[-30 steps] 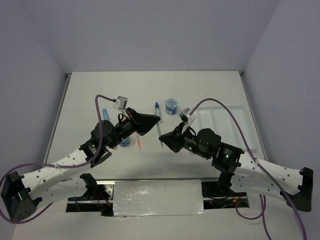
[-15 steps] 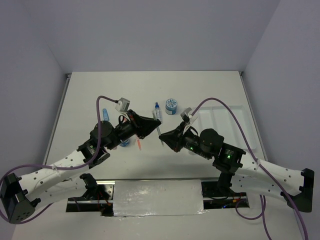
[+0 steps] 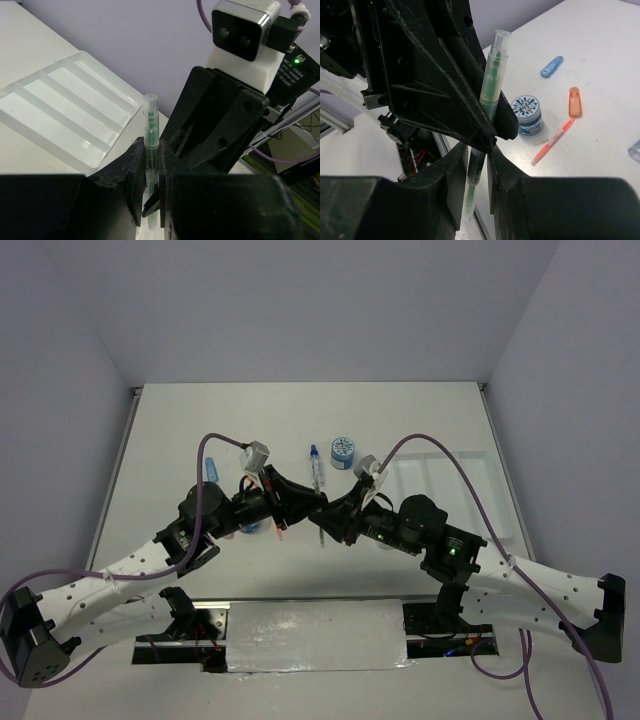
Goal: Sort the stationery into containers
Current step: Close the pen cap on the pen.
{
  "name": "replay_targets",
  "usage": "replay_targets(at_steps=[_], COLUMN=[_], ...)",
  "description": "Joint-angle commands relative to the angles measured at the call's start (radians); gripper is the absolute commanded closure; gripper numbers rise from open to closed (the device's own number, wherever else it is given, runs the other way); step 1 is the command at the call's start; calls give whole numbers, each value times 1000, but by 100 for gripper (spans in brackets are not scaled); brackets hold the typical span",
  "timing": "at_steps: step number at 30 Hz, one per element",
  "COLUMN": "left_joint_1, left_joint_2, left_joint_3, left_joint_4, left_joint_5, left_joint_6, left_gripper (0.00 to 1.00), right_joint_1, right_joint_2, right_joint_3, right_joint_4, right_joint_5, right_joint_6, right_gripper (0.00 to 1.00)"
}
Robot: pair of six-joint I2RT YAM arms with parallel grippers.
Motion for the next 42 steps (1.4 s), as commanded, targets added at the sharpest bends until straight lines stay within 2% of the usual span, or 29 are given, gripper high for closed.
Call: replay_targets(at_steps=[1, 3, 5, 6, 7, 10, 11, 14, 16, 17, 22, 24, 25, 29, 39, 41, 42], left_joint_1=[-4, -4, -4, -4, -5, -5, -5, -5, -4, -5, -5, -5, -4, -5, -5, -4, -5], left_joint_2=[-28, -34, -31, -28, -26, -31, -34, -47, -57, -58, -57, -51, -45, -37, -22, -17, -14], left_joint_3=[22, 31, 45, 48, 51, 46, 46, 51, 78, 89, 177, 200, 215, 217, 172, 171, 168], left_joint_4=[85, 80, 69, 69, 69, 77, 72, 42, -13, -33, -141, -162, -173, -168, -145, -145, -142], left_joint_5=[39, 42, 55, 62, 71, 74, 68, 24, -6, -47, -144, -174, -178, -178, -153, -144, -141], left_joint_6=[37, 40, 44, 47, 51, 55, 57, 72, 95, 103, 152, 162, 167, 169, 144, 140, 138], left_gripper=[100, 100, 100, 100, 99, 74, 55, 21, 10, 1, 1, 6, 13, 29, 32, 41, 49], right_joint_1=[5, 5, 7, 5, 5, 5, 7, 7, 5, 7, 8, 7, 8, 8, 7, 8, 7], right_joint_2=[9, 9, 12, 11, 8, -3, -3, 0, 9, 12, 20, 23, 25, 25, 17, 19, 20], right_joint_3=[42, 27, 18, 16, 15, 15, 18, 36, 39, 41, 33, 36, 42, 47, 54, 58, 58], right_joint_4=[77, 91, 97, 102, 106, 117, 106, 74, 63, 57, 59, 50, 46, 36, 22, 20, 20], right_joint_5=[-60, -65, -66, -66, -66, -46, -39, -8, -8, -11, -16, -14, -12, -8, 21, 23, 23], right_joint_6=[-14, -6, -1, 2, 3, 19, 23, 26, 17, 16, 25, 25, 22, 19, 16, 16, 14], right_gripper=[71, 71, 93, 100, 100, 100, 100, 100, 100, 100, 100, 100, 100, 100, 100, 100, 100])
